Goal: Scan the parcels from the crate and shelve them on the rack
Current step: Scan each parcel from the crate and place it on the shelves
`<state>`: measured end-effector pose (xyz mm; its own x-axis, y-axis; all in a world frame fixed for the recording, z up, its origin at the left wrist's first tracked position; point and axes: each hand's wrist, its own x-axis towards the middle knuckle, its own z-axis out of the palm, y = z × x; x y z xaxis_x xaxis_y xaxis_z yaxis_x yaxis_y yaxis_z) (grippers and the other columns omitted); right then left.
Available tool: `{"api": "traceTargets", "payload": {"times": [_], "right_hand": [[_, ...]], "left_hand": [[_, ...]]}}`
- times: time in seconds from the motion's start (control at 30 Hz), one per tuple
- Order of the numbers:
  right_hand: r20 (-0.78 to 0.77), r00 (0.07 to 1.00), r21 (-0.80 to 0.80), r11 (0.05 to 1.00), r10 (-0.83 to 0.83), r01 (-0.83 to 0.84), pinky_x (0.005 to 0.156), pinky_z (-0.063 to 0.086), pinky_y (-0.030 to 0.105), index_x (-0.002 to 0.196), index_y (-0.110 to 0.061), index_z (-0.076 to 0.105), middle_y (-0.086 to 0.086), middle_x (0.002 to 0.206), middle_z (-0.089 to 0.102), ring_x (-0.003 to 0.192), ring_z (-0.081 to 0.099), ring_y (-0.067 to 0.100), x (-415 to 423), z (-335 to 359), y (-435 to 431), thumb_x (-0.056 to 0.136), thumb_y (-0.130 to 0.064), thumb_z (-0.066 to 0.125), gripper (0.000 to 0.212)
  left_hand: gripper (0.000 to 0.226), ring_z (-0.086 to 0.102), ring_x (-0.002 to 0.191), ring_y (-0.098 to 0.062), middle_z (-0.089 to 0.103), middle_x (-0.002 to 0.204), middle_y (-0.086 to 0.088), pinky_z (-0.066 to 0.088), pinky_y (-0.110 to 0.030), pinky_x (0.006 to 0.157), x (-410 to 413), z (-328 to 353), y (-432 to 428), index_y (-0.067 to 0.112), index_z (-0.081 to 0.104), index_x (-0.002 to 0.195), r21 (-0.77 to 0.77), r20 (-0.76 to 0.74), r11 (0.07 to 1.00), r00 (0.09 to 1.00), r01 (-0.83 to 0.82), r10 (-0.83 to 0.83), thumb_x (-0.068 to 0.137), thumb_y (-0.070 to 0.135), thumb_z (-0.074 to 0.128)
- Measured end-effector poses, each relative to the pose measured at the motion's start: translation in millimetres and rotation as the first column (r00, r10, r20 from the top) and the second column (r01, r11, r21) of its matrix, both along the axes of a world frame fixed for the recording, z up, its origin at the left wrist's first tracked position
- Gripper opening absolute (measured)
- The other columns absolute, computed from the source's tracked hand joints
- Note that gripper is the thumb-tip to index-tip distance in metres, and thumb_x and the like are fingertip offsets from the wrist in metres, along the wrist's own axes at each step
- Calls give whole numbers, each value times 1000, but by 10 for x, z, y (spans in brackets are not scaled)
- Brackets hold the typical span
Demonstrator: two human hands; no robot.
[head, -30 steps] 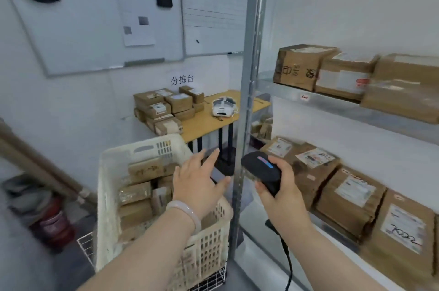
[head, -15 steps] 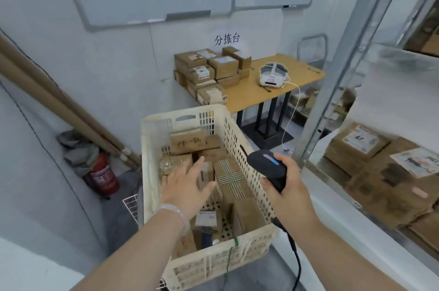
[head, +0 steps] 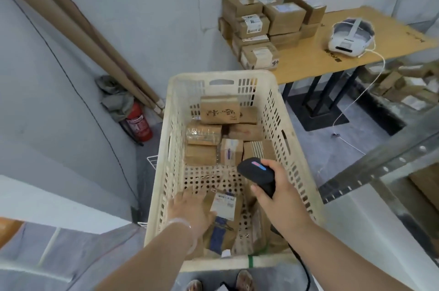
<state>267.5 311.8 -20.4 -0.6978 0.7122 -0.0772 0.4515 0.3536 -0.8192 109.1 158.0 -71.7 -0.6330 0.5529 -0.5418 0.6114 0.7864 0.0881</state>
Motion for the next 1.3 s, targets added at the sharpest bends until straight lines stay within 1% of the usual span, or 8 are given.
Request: {"api": "traceTargets", "payload": {"times": [0.2, 0.47, 0.67, 0.9, 1.07, 1.13, 1.2, 1.3], "right_hand": [[39, 999, -25, 1000, 19, -18, 68, 43, 6, 122, -57, 35, -43, 108, 48, 97, 50, -25, -156, -168, -12, 88, -28, 72, 58], [42, 996, -50, 996, -74, 76, 61, 41, 4, 127, -52, 35, -36, 101, 54, 88, 57, -15, -210, -97, -96, 89, -28, 70, 57], [-85, 967, -100, 968, -240, 231, 61, 41, 8, 113, -67, 33, -34, 98, 55, 86, 57, -18, -323, 211, -177, 89, -28, 71, 59], [-229, 907, -134, 935, -352, 329, 59, 46, 13, 104, -75, 32, -35, 97, 59, 74, 65, 1, -340, 464, -325, 90, -34, 69, 57], [-257, 871, -137, 908, -419, 396, 80, 57, 41, 112, -67, 33, -15, 114, 61, 88, 67, 27, -239, 594, -392, 91, -33, 68, 52], [-260, 857, -146, 896, -444, 420, 83, 55, 41, 121, -55, 36, -7, 120, 61, 94, 66, 25, -197, 655, -377, 91, -34, 67, 48], [-276, 833, -170, 877, -480, 449, 82, 55, 39, 125, -48, 39, -5, 120, 61, 95, 65, 21, -156, 706, -378, 91, -34, 68, 47], [-306, 800, -170, 857, -516, 487, 63, 54, 25, 125, -49, 40, -9, 108, 63, 75, 65, 7, -99, 778, -436, 92, -32, 67, 46]], "left_hand": [[63, 36, 131, -31, 42, 142, -3, 47, -48, 93, -88, -85, 40, 32, 35, 147, -156, 20, 988, 1000, 6, -3, 89, 21, 56], [42, 39, 124, -25, 55, 126, 1, 51, -45, 93, -338, 367, 109, 29, 53, 131, 162, 13, 987, 1000, 0, -2, 89, 26, 59], [42, 52, 111, -12, 54, 118, 13, 50, -30, 91, -594, 995, 105, 41, 59, 123, 702, 172, 674, 973, -230, 153, 84, 26, 64], [48, 59, 106, -11, 57, 114, 19, 51, -23, 81, -443, 1222, 149, 58, 59, 106, 796, 468, 389, 879, -464, 90, 79, 20, 71], [50, 63, 105, -5, 63, 119, 14, 56, -27, 82, -369, 1355, 197, 59, 61, 106, 803, 540, 332, 840, -496, -53, 81, 17, 72], [49, 62, 102, 1, 63, 121, 13, 54, -18, 78, -370, 1403, 219, 58, 62, 106, 818, 528, 332, 842, -469, -110, 82, 17, 74], [49, 58, 114, -5, 58, 128, 13, 53, -27, 92, -369, 1434, 250, 55, 61, 113, 831, 506, 351, 849, -431, -153, 84, 18, 74], [53, 44, 129, -9, 44, 143, 12, 42, -35, 106, -373, 1456, 316, 51, 51, 133, 853, 443, 385, 879, -353, -175, 91, 23, 67]]}}
